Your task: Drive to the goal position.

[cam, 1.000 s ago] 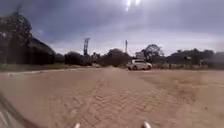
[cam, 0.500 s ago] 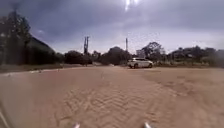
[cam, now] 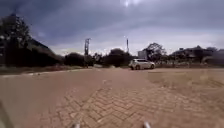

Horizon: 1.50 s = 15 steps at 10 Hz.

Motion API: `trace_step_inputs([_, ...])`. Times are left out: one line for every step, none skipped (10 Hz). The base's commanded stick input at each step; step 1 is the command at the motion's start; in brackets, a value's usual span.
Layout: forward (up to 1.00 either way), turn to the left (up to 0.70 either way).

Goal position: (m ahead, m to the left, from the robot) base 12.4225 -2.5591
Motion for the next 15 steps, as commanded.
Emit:
trace_step_inputs([0.7,0.0])
trace_step_inputs([0.7,0.0])
trace_step_inputs([0.7,0.0])
trace_step_inputs([0.7,0.0])
trace_step_inputs([0.7,0.0])
trace_step_inputs([0.7,0.0])
trace_step_inputs([0.7,0.0])
trace_step_inputs([0.7,0.0])
trace_step_inputs([0.7,0.0])
trace_step_inputs([0.7,0.0])
trace_step_inputs([0.7,0.0])
trace_step_inputs([0.7,0.0])
trace_step_inputs([0.7,0.0])
trace_step_inputs([0.7,0.0])
trace_step_inputs([0.7,0.0])
